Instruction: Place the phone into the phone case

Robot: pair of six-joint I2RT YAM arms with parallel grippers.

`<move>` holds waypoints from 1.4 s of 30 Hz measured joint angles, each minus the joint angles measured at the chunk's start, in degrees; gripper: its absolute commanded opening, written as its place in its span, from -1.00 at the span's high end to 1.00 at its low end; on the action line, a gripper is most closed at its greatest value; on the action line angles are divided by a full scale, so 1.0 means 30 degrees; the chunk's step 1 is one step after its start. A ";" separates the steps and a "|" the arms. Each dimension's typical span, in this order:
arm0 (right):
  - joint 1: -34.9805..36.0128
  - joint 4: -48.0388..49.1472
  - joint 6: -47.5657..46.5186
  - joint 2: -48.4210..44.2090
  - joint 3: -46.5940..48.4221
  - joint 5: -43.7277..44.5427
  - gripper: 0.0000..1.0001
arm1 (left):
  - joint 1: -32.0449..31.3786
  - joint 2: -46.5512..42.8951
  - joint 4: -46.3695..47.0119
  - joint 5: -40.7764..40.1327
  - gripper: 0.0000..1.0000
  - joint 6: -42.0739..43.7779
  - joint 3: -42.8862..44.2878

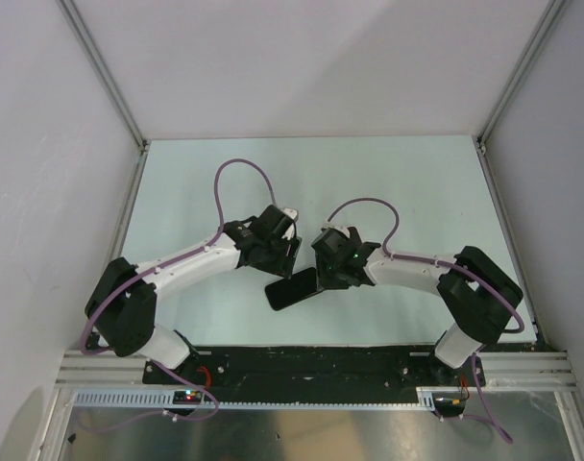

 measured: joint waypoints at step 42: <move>-0.4641 -0.1530 -0.1596 -0.7118 -0.0036 -0.2208 -0.11 | -0.3337 0.2076 0.1931 -0.1224 -0.99 0.3147 -0.0721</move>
